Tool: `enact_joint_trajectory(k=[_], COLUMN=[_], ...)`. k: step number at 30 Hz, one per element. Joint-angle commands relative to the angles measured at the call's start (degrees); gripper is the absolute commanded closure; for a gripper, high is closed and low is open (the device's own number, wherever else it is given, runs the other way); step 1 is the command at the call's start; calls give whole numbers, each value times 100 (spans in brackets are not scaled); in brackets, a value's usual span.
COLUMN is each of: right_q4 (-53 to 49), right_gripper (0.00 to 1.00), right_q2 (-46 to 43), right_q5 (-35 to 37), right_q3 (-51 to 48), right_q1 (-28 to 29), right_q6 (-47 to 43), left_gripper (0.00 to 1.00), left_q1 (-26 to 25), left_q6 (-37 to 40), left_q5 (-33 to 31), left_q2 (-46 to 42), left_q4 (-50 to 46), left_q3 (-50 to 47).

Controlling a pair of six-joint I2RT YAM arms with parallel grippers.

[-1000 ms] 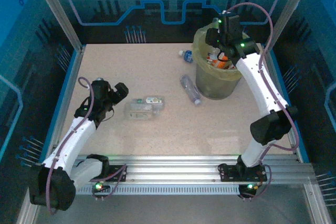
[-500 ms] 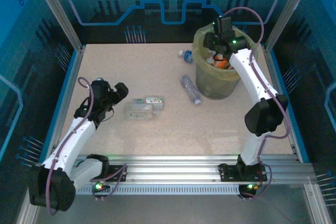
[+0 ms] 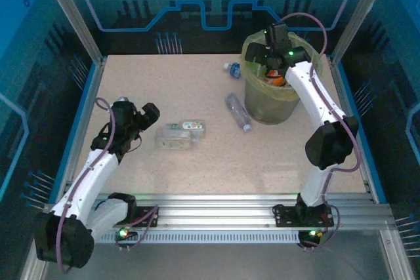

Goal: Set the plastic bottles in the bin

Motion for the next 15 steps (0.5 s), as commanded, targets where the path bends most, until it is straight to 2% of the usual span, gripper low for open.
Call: enact_joint_trajectory(k=[1, 8, 15], right_q4=[-112, -214, -314], right_gripper=[1, 0, 0], right_q2=[-446, -923, -1373], right_q5=[-73, -223, -207], right_q3=[-37, -46, -46], right_q1=[-12, 163, 857], right_q6=[-272, -815, -1659], left_gripper=[1, 1, 1], left_q1=[75, 75, 75], left_q6=[131, 105, 9], left_q5=[-76, -57, -52], left_q2=[-108, -136, -204], left_q4=[-101, -146, -222], left_q3=[31, 33, 49])
